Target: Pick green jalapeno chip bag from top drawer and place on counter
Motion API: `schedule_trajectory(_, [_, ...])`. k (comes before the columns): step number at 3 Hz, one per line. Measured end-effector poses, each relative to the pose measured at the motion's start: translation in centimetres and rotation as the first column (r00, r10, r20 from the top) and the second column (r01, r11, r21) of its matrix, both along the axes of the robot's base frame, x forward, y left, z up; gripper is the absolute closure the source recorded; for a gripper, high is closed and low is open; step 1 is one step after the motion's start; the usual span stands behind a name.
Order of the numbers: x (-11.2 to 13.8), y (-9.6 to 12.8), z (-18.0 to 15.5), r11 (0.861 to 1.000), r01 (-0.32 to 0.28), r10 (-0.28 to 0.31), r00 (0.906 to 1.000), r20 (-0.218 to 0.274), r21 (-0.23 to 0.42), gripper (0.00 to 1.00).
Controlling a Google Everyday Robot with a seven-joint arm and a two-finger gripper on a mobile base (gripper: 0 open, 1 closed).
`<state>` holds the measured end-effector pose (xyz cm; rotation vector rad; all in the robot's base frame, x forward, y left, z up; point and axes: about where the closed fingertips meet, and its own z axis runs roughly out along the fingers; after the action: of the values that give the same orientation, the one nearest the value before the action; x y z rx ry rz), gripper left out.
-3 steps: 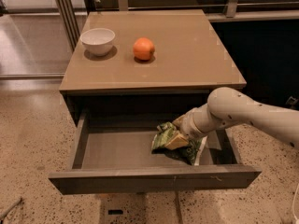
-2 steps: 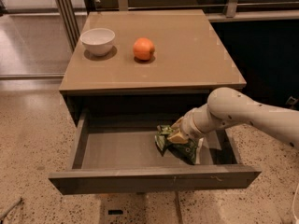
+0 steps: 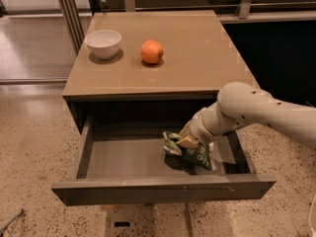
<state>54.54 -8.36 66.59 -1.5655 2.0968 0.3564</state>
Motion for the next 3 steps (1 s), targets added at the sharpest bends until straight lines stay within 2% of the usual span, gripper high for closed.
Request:
schedule_trajectory(1, [-0.6, 1.0, 4.9, 1.000, -0.021, 0.021, 0.9995, 0.025, -0.016, 1.00])
schedule_trajectory(2, [-0.2, 1.7, 12.2, 1.000, -0.025, 0.026, 0.9946, 0.100, -0.015, 1.00])
schedule_trajectory(3, [-0.2, 1.7, 12.2, 1.000, -0.025, 0.026, 0.9946, 0.100, -0.015, 1.00])
